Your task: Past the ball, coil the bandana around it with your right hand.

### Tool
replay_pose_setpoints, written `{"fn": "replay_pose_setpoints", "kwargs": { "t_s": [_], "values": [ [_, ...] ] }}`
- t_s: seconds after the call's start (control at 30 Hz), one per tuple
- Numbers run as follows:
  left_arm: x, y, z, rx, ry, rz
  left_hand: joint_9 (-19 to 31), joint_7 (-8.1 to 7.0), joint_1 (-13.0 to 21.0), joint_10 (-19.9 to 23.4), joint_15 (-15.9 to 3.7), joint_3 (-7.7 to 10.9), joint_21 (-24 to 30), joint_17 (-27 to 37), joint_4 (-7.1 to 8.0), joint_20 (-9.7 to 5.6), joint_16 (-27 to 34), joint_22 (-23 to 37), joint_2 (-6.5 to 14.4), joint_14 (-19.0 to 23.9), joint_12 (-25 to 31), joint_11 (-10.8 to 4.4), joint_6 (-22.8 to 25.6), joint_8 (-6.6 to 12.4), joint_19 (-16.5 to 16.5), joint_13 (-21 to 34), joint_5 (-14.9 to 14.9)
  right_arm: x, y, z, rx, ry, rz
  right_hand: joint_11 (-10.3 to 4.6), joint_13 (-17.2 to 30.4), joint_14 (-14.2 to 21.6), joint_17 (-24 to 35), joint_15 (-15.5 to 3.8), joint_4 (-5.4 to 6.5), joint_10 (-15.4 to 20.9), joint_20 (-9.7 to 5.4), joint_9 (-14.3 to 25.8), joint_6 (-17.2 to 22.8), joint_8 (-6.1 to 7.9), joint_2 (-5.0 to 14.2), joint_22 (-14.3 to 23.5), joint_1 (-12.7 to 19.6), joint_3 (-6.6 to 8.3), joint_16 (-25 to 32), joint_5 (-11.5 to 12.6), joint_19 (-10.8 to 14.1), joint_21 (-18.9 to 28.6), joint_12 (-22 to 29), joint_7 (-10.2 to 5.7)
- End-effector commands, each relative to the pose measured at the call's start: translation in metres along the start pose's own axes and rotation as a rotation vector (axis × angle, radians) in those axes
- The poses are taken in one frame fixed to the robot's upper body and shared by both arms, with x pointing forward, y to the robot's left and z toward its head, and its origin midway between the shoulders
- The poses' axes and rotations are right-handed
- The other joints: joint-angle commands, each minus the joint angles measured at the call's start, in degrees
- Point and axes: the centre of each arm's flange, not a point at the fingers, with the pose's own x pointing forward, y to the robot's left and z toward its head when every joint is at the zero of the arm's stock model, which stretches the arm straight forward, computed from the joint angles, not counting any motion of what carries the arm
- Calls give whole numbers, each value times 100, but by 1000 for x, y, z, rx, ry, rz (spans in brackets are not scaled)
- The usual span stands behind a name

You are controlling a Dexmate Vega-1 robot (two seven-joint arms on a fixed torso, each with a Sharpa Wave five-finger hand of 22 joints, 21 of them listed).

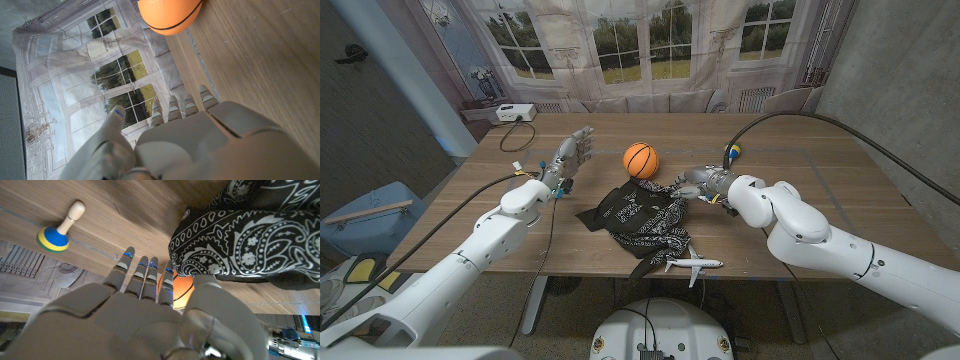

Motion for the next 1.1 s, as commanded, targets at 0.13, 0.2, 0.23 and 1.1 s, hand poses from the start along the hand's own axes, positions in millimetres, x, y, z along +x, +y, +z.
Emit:
{"fn": "replay_pose_setpoints", "kwargs": {
  "t_s": [0.13, 0.2, 0.23, 1.1],
  "values": [
    [4, 7, -2, -2, -4, -16, 28, -49, 2, -20, 39, 25, 1, 26, 11, 14, -25, 32, -14, -10, -2, 23, 16, -18, 25, 34, -11, 16, 3, -2, -171, 205, -103, -188, 61, 717, 129, -417, -1, 924, -284, 44, 1221, 339, 207, 15, 1215, 241, 298, -34, 398, 90, 220, -145],
    [5, 9, -2, -2, -5, -15, 28, -54, -3, -28, 41, 21, -1, 27, 13, 14, -26, 32, -20, -10, -8, 12, 14, -21, 23, 35, -11, 18, 3, -2, -173, 211, -100, -217, 126, 1126, 244, -582, 32, 1512, -332, 65, 1824, 527, 195, 16, 1650, 209, 533, -60, 491, 88, 430, -138],
    [5, 10, -2, -2, -6, -14, 28, -58, -5, -29, 39, 20, -1, 27, 13, 14, -27, 32, -21, -12, -9, 20, 17, -21, 23, 35, -11, 18, 4, -2, -174, 209, -105, -233, 156, 1230, 291, -665, 42, 1629, -343, 72, 1984, 581, 199, 18, 1753, 188, 606, -66, 549, 101, 480, -133],
    [24, 22, -6, 38, 23, -35, 30, -114, 26, -77, 9, 26, -20, 25, -28, 11, -50, 31, -64, -41, -53, -31, -29, -43, 7, 37, -11, -8, 10, -21, 94, 256, -1012, -865, 895, 2087, 1001, -1095, 712, 2614, -804, 880, 2396, 1587, 434, 73, 2042, -57, 1049, 162, 473, 62, 1287, -368]
  ]
}}
